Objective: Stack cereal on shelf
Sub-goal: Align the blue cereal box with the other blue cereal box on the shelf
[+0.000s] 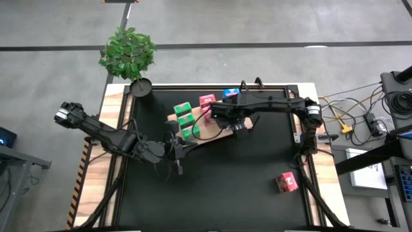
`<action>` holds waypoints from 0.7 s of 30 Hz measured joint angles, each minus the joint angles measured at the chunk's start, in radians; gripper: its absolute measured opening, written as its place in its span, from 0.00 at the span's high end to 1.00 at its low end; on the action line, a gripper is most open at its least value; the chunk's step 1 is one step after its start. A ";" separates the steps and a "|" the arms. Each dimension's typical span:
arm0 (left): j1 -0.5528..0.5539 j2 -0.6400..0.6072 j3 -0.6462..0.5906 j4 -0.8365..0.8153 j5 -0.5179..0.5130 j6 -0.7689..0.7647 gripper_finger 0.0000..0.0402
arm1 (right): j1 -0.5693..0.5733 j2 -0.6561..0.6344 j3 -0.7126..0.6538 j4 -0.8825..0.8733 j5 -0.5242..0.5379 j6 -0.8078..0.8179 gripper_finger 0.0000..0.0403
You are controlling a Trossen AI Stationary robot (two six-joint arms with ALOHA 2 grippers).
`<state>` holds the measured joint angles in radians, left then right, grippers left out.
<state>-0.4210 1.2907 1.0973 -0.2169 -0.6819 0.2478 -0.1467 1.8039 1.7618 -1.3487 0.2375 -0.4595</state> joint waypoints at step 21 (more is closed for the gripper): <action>0.000 0.000 0.000 0.000 0.000 -0.002 1.00 | 0.007 -0.017 0.151 0.041 -0.071 0.052 0.47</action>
<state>-0.4210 1.2907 1.0973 -0.2169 -0.6815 0.2462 -0.1398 1.7866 1.9129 -1.3076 0.1663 -0.4073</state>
